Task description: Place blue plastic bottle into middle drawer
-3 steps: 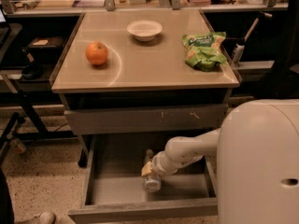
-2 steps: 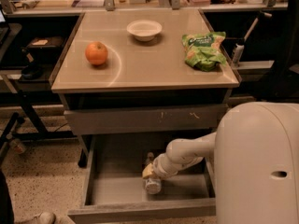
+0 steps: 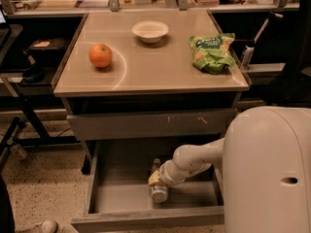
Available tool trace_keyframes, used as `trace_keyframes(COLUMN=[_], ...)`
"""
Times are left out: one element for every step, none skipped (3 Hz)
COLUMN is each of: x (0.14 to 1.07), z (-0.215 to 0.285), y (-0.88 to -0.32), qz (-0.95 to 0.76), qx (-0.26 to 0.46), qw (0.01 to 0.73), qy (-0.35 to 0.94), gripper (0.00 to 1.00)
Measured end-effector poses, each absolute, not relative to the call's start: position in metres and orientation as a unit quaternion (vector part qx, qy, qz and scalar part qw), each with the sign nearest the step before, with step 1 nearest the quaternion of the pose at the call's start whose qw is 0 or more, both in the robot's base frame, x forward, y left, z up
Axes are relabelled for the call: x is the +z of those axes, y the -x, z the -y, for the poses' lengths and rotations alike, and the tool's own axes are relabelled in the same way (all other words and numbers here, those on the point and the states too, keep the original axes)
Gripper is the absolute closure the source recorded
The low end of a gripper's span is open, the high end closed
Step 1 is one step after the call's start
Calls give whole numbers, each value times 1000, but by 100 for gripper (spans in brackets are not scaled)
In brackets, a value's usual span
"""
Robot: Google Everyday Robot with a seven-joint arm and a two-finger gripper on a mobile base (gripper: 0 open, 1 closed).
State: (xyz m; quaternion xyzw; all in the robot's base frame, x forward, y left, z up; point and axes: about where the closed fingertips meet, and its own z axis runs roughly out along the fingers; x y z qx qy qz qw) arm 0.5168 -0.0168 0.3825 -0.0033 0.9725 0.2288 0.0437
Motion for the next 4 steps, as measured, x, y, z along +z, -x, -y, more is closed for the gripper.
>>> trace_keyframes(x=[383,382,382,382], z=[17,17,17,17], y=[-517,-517,-517,-517], qz=[-972,-972,-972,-972], qx=[229,229,229,229], qw=[44,44,44,44], qy=[3,3,3,3], gripper=[37,14,0,0])
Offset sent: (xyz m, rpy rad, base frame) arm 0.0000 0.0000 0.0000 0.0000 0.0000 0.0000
